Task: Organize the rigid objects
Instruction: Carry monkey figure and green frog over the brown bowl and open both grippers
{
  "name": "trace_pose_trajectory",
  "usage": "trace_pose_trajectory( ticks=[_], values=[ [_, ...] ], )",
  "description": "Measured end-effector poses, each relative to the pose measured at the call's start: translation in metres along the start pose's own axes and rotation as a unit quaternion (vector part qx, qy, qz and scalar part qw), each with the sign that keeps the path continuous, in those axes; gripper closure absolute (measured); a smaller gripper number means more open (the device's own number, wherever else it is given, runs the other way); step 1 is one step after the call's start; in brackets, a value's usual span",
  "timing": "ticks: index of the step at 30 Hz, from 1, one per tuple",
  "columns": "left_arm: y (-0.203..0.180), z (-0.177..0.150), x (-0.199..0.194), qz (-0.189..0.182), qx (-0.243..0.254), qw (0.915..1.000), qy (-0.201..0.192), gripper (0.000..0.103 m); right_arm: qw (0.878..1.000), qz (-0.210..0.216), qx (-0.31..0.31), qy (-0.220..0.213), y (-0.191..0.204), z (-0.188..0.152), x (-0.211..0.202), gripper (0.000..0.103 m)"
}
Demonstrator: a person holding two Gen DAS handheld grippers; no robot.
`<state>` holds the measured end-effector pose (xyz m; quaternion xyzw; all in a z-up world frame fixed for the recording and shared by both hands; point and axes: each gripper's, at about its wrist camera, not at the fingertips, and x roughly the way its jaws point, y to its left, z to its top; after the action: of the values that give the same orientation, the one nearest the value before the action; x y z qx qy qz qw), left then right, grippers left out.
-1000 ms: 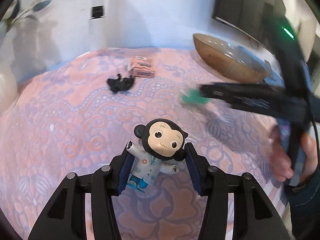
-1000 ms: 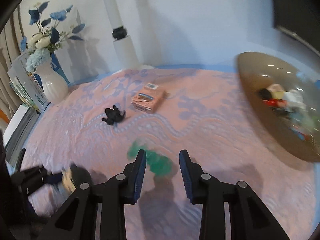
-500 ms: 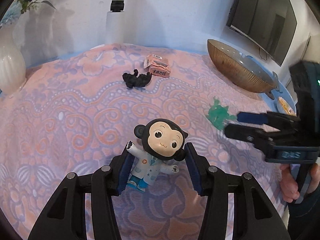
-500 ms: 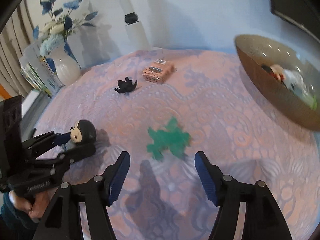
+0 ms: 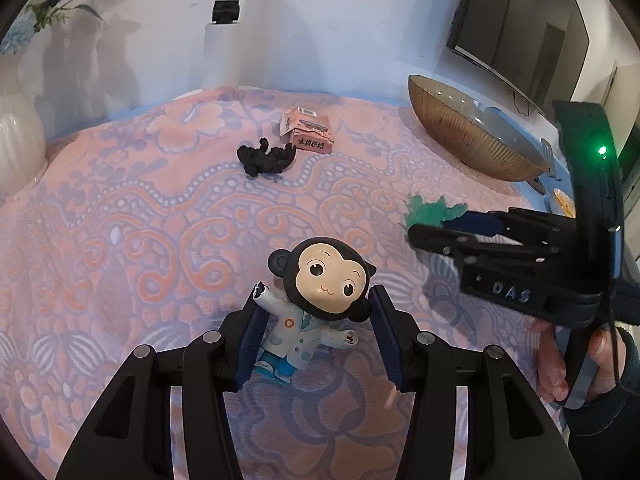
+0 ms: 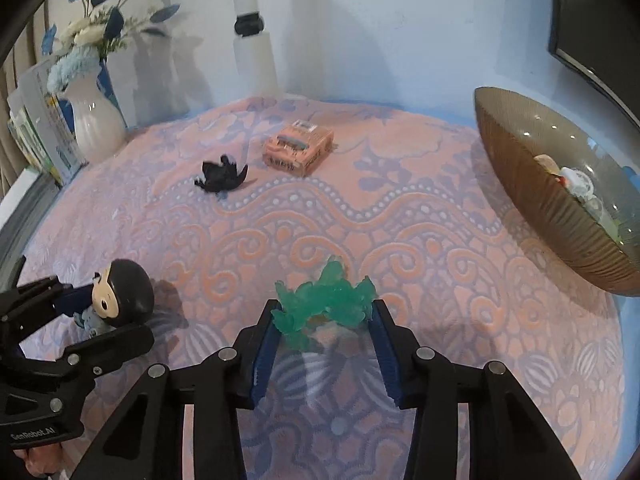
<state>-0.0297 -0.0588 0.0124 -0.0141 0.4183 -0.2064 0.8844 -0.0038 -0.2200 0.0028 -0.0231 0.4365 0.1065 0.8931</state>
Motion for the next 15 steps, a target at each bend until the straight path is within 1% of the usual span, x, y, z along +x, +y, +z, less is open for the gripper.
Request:
trace_pose_trajectory(
  ticks=[3,5,7,8,11,12,14,15],
  values=[
    [-0.006,0.005,-0.001,0.002,0.010,0.9999,0.003,0.055,1.000,0.012,0.018,-0.017,-0.010,-0.001,-0.016,0.060],
    [-0.012,0.014,-0.003,0.001,0.021,0.9998,0.000,0.055,0.999,0.008,0.026,-0.027,-0.019,0.001,-0.031,0.059],
    [-0.024,0.032,-0.008,-0.016,0.032,0.9993,-0.013,0.059,0.997,0.009,0.042,-0.056,-0.038,0.007,-0.056,0.059],
    [-0.032,0.044,-0.011,-0.025,0.038,0.9987,-0.022,0.059,0.996,0.008,0.050,-0.069,-0.048,0.010,-0.068,0.059],
    [-0.062,0.087,-0.018,-0.048,0.066,0.9951,-0.056,0.059,0.989,-0.025,0.082,-0.117,-0.093,0.026,-0.111,0.059],
    [-0.074,0.101,-0.017,-0.054,0.078,0.9935,-0.062,0.060,0.987,-0.033,0.090,-0.126,-0.102,0.030,-0.119,0.059],
    [-0.093,0.126,-0.010,-0.083,0.087,0.9908,-0.061,0.060,0.981,-0.060,0.115,-0.148,-0.139,0.039,-0.136,0.059],
    [-0.101,0.138,-0.008,-0.090,0.092,0.9895,-0.066,0.060,0.979,-0.065,0.124,-0.150,-0.149,0.040,-0.141,0.059]
  ],
)
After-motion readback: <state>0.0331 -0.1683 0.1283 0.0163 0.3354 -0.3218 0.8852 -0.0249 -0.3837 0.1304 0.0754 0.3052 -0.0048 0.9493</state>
